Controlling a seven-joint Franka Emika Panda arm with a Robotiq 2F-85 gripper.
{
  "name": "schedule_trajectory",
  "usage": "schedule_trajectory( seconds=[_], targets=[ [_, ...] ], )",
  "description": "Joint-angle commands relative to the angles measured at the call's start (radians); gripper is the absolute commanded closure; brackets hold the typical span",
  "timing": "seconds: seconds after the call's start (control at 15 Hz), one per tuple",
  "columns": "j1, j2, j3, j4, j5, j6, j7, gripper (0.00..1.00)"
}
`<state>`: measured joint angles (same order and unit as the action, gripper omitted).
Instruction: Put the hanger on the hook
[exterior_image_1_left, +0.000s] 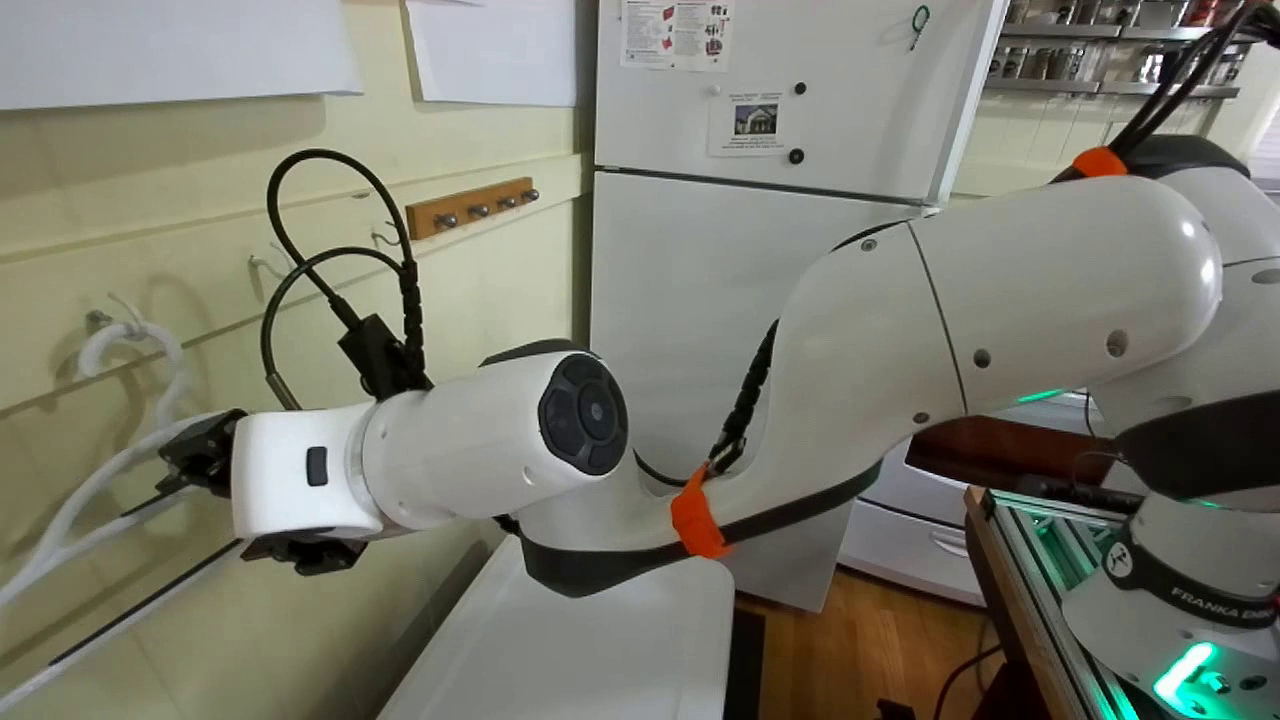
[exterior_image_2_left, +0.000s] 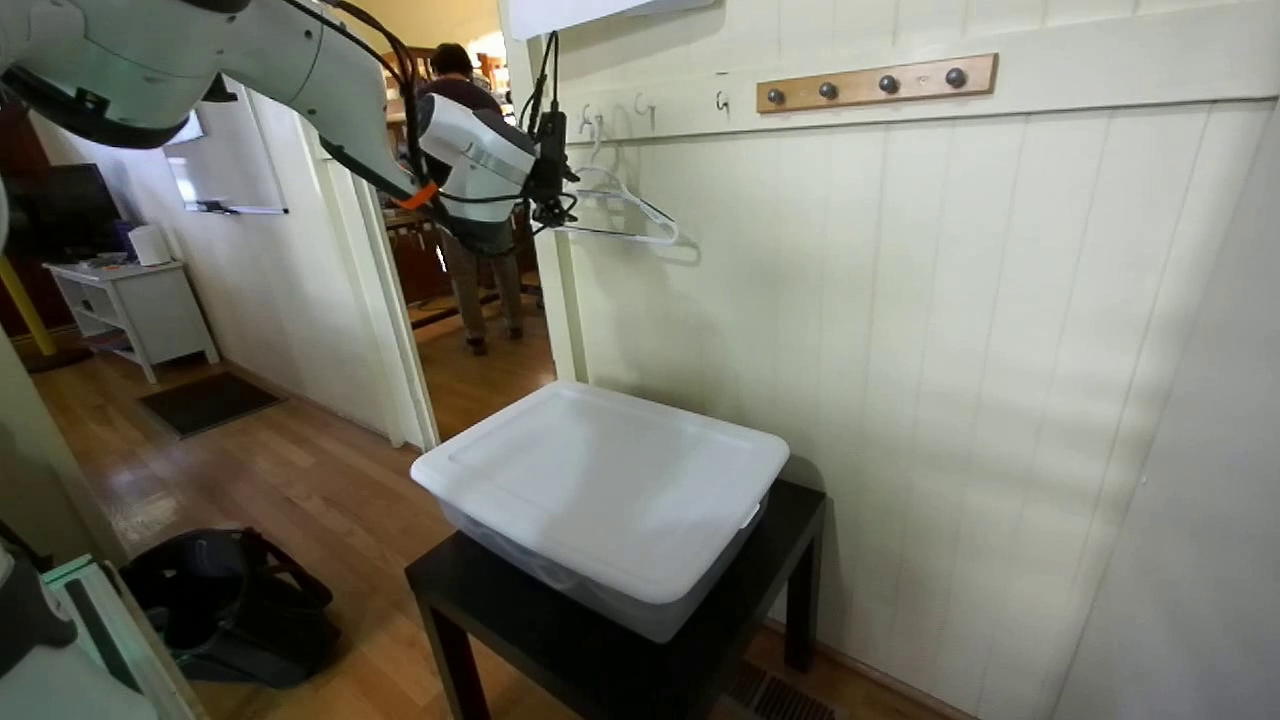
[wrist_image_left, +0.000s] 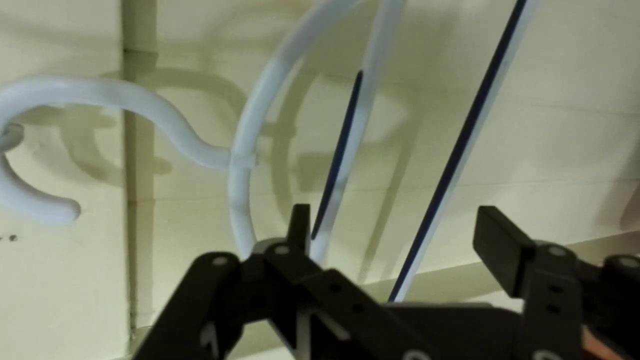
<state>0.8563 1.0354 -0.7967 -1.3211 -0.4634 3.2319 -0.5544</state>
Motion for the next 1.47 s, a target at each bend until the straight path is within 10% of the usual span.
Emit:
schedule_trajectory(
  seconds=[0.0, 0.2, 0.6, 1.0, 1.4],
  targets=[
    [-0.023, -0.097, 0.110, -0.075, -0.047, -0.059, -0.053, 0.00],
    [-0.069, -0.167, 0.220, -0.114, -0.113, -0.108, -0.044, 0.00],
    [-0.035, -0.280, 0.230, -0.274, -0.046, -0.235, -0.070, 0.00],
    [-0.179, -0.488, 0.439, -0.451, -0.216, -0.490, 0.080, 0.00],
    [-0.376, -0.667, 0.638, -0.656, -0.230, -0.509, 0.321, 0.00]
  ],
)
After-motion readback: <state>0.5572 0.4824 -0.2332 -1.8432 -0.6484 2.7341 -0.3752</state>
